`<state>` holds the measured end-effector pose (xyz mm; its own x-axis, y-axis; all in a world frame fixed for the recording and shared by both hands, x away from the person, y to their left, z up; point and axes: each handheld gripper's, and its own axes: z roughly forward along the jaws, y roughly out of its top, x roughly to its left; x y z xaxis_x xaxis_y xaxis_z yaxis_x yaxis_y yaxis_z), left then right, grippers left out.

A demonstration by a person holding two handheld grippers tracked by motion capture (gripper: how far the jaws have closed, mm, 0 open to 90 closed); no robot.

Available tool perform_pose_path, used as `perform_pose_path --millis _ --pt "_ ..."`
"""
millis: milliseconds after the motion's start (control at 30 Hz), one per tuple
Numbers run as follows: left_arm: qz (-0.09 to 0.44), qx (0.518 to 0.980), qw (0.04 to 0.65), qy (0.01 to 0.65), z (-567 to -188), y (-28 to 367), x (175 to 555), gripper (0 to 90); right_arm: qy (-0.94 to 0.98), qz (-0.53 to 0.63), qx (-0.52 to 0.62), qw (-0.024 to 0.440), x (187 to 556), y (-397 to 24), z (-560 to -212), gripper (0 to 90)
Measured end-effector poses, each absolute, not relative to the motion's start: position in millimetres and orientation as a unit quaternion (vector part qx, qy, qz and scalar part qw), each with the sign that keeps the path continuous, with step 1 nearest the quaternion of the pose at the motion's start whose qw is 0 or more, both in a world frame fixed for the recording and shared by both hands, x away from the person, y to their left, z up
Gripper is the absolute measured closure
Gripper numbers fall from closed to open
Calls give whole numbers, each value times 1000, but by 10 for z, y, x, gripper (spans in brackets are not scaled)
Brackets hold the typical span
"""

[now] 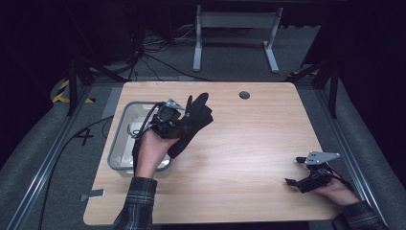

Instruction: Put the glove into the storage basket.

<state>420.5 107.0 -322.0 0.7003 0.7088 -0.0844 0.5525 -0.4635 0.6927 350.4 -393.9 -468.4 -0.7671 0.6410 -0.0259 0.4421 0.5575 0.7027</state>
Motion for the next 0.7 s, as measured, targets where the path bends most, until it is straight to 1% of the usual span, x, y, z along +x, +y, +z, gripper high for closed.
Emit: perform_pose_path --millis 300,700 --pt "113 841 356 393 -3279 1248 4277 655 871 354 311 140 3505 -3940 -4684 5" --pt "125 808 356 453 -3433 1706 4320 655 871 354 309 141 3503 -3944 -4685 5"
